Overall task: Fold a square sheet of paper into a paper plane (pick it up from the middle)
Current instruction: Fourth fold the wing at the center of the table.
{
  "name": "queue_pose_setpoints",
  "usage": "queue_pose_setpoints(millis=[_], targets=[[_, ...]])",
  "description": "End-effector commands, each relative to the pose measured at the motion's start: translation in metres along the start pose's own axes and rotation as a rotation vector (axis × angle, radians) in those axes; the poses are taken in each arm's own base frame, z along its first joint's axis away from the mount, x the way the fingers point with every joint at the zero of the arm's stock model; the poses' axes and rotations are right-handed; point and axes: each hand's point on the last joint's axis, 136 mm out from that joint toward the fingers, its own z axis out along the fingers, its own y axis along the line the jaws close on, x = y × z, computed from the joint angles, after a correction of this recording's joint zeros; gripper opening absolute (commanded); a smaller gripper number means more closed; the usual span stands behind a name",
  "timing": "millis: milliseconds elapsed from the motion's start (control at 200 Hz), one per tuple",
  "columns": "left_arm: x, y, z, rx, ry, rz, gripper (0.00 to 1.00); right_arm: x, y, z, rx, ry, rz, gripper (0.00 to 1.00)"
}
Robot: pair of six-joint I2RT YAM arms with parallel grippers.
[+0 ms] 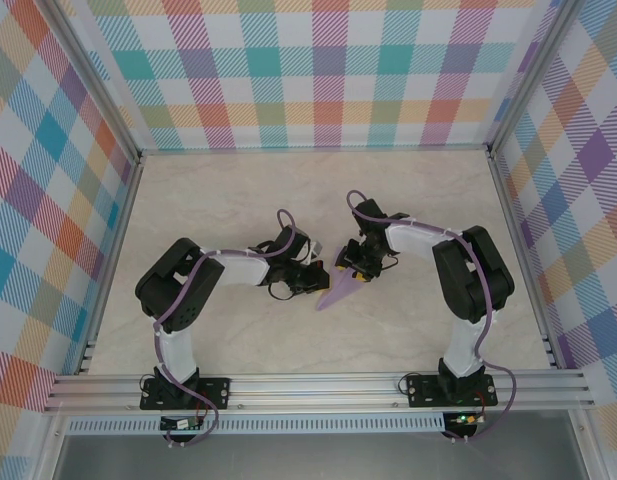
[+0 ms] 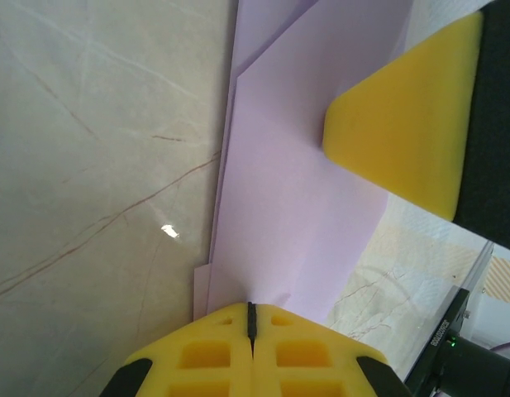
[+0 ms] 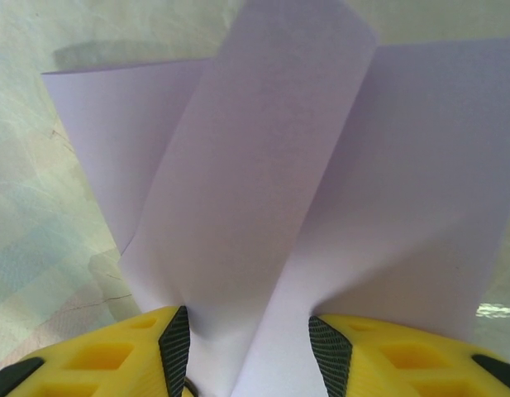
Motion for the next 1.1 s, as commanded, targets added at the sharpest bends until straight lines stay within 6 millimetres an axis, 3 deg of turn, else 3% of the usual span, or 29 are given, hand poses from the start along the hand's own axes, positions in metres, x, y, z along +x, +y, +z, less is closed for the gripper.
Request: queue_pose_setpoints(millis=[0, 360, 635, 910, 1095], targets=[[0.002, 0.006, 0.003, -0.034, 0.018, 0.004, 0.02, 0.021, -0.083, 0.038, 0.299, 0.072, 0.060, 0.49], [0.004, 0.012, 0.003, -0.066, 0.029, 0.007, 0.02, 0.023, -0.083, 0.043, 0.306, 0.086, 0.053, 0.48], [0.015, 0.029, 0.005, -0.140, 0.071, -0.017, 0.02, 0.023, -0.078, 0.040, 0.290, 0.085, 0.045, 0.48], [0.028, 0.052, 0.007, -0.244, 0.137, -0.019, 0.00, 0.020, -0.059, 0.025, 0.226, 0.067, 0.030, 0.48], [0.042, 0.069, 0.006, -0.342, 0.190, -0.022, 0.00, 0.013, -0.026, -0.004, 0.121, 0.023, -0.018, 0.49]])
